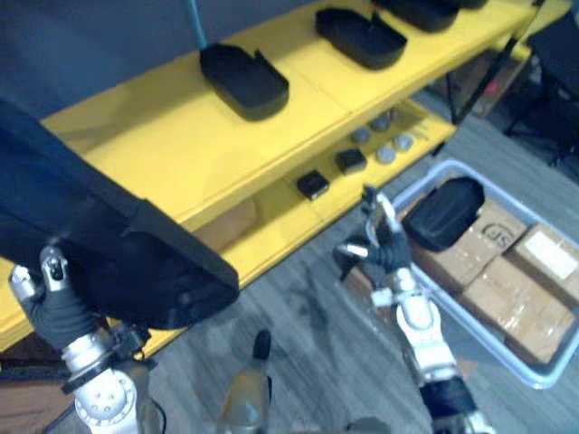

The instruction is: Walk over and take plastic housings, then place them on the shelf

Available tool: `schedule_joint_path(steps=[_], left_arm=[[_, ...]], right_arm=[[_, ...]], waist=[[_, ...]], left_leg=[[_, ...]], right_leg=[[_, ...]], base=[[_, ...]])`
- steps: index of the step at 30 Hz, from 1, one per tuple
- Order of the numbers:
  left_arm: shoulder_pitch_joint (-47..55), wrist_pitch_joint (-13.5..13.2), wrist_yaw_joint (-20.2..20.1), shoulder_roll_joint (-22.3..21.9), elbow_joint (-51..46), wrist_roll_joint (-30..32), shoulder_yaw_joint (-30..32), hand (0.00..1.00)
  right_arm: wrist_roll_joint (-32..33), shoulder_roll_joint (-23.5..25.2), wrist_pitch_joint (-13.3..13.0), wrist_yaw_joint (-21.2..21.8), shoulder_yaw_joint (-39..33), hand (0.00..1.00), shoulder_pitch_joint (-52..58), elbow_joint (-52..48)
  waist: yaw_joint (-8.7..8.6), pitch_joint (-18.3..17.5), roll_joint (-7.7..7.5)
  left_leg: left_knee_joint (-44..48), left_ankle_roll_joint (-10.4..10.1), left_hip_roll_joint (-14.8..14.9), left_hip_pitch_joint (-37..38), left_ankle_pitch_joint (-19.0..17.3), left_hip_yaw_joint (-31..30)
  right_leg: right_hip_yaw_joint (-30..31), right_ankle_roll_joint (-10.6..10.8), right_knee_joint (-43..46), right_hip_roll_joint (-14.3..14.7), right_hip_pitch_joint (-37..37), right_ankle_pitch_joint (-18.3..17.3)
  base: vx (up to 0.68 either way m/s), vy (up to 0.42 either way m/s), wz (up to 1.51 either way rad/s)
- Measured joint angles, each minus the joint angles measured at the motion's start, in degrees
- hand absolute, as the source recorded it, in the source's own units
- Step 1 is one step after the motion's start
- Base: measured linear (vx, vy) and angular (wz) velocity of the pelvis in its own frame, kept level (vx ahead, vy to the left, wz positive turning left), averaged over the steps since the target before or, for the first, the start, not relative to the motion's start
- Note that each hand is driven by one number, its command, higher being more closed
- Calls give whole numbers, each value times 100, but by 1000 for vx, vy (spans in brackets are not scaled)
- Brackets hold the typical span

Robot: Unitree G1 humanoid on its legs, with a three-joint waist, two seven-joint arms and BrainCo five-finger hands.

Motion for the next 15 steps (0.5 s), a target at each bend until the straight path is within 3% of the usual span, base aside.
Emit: schedule_joint_path(steps=[5, 10, 15], left_arm=[[-251, -145, -99, 28, 2, -55, -4, 100], [-233, -165, -87, 30, 277, -33, -57, 100], [-40, -162, 121, 36, 271, 207, -24, 100]], right_arm=[[-291, -159, -1, 205, 57, 0, -333, 1], [-268, -158, -49, 141, 54, 0, 76, 0], [18, 161, -153, -307, -65, 0, 542, -209]], waist=[[-4, 471, 20], [-36, 494, 33], [-21, 473, 53]], left_leg=[[357, -8, -71, -126, -14, -5], [639, -33, -123, -130, -197, -12], [1316, -4, -219, -218, -675, -86]], right_leg=[[132, -13, 816, -300, -288, -375], [140, 7, 1081, -437, -240, -563], [-134, 127, 827, -499, 268, -613]], base=[[-75, -33, 1], [-21, -9, 0], [41, 51, 13]])
